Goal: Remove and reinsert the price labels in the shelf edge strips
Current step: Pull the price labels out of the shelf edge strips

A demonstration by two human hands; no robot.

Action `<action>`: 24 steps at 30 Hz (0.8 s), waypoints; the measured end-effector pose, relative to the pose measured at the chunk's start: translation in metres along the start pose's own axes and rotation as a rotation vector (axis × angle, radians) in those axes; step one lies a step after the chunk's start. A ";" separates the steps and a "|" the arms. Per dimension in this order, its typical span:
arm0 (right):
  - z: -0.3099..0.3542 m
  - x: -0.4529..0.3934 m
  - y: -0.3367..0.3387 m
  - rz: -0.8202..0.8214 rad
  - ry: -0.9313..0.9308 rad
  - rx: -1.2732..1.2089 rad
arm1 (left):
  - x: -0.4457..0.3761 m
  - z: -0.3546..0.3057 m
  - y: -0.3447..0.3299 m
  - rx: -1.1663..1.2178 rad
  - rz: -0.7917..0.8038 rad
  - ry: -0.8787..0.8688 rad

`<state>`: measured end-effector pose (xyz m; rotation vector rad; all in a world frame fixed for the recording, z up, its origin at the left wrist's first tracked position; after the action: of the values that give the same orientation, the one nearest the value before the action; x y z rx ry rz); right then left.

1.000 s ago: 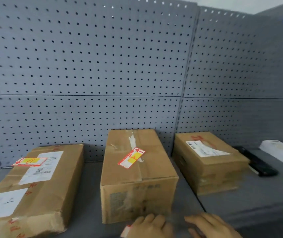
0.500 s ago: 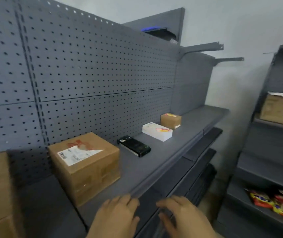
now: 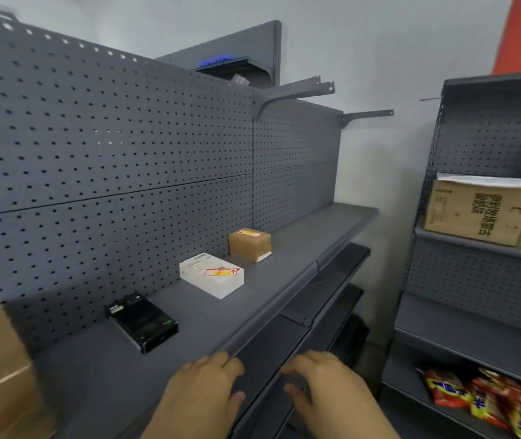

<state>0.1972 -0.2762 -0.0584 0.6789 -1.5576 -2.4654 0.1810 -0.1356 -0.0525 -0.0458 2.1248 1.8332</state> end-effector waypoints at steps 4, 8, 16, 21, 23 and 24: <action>-0.041 -0.048 -0.005 -0.005 -0.002 0.006 | -0.064 0.002 -0.017 -0.029 -0.009 0.006; -0.078 -0.108 -0.009 -0.031 0.004 0.023 | -0.134 0.009 -0.031 -0.031 -0.031 0.030; -0.150 -0.202 0.003 -0.070 0.036 0.034 | -0.253 0.005 -0.056 -0.037 -0.063 0.023; -0.186 -0.242 0.004 -0.035 0.085 0.034 | -0.297 -0.002 -0.069 -0.032 -0.084 0.039; -0.199 -0.256 0.007 -0.032 0.110 0.026 | -0.309 -0.004 -0.072 -0.021 -0.101 0.079; -0.203 -0.261 0.008 -0.025 0.120 0.025 | -0.313 -0.006 -0.072 -0.025 -0.110 0.088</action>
<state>0.5183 -0.3530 -0.0477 0.8391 -1.5464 -2.3779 0.4926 -0.2133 -0.0361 -0.2493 2.1122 1.8250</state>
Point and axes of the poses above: each hand's wrist, its own x-axis away from the middle knuckle, its own y-axis out of the back of the hand, z = x × y, the point moved 7 cm from there along -x, towards the middle knuckle, and after that the axes turned 8 degrees about -z, right-handed, at the moved point
